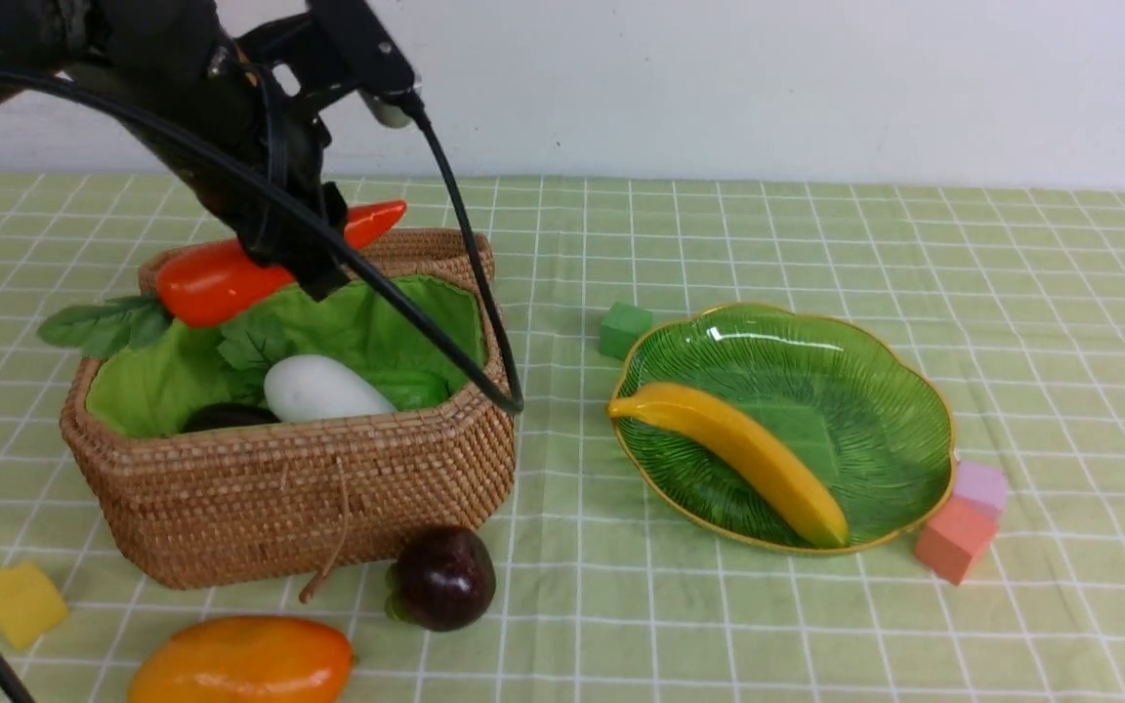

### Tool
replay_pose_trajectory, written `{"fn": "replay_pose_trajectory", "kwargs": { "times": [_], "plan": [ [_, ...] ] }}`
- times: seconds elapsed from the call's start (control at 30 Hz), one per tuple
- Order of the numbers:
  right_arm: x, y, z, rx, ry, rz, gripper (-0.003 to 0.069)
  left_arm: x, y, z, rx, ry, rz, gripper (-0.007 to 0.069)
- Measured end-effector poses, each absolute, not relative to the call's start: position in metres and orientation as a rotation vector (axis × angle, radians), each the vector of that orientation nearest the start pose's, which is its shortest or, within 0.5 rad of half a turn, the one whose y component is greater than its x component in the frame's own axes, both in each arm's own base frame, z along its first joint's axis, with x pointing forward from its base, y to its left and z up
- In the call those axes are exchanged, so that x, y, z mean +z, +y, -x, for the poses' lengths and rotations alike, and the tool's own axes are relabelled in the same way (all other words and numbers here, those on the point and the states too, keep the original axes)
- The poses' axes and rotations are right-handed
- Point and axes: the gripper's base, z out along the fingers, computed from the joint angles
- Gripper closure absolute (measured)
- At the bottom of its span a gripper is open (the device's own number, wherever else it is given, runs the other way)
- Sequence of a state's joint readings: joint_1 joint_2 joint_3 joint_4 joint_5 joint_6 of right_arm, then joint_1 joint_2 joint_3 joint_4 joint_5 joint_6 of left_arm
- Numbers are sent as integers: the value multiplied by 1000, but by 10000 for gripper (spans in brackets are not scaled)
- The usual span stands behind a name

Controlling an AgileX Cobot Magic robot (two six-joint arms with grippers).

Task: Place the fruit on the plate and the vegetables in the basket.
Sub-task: Use the left arm to grab a carrot and put it into the left basket, then grab the mango with your left arm and place it on the right plate

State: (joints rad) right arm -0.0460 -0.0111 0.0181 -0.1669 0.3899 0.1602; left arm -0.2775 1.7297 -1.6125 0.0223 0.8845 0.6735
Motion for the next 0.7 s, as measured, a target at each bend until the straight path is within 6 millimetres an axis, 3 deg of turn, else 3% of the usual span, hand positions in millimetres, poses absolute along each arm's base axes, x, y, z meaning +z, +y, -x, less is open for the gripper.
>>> {"fn": "replay_pose_trajectory", "kwargs": {
  "times": [0.13, 0.33, 0.4, 0.53, 0.7],
  "plan": [
    [173, -8, -52, -87, 1874, -92, 431, 326, -106, -379, 179, 2214, -1143, 350],
    [173, -8, -52, -87, 1874, -92, 424, 315, -106, -375, 158, 2265, -1167, 46],
    [173, -8, -52, -87, 1874, -92, 423, 313, -104, -367, 146, 2320, -1209, -17],
    [173, -8, -52, -87, 1874, -92, 423, 327, -99, -351, 142, 2348, -1251, -38],
    [173, -8, -52, -87, 1874, -92, 419, 357, -94, -319, 78, 2371, -1255, -1]
  ]
}}
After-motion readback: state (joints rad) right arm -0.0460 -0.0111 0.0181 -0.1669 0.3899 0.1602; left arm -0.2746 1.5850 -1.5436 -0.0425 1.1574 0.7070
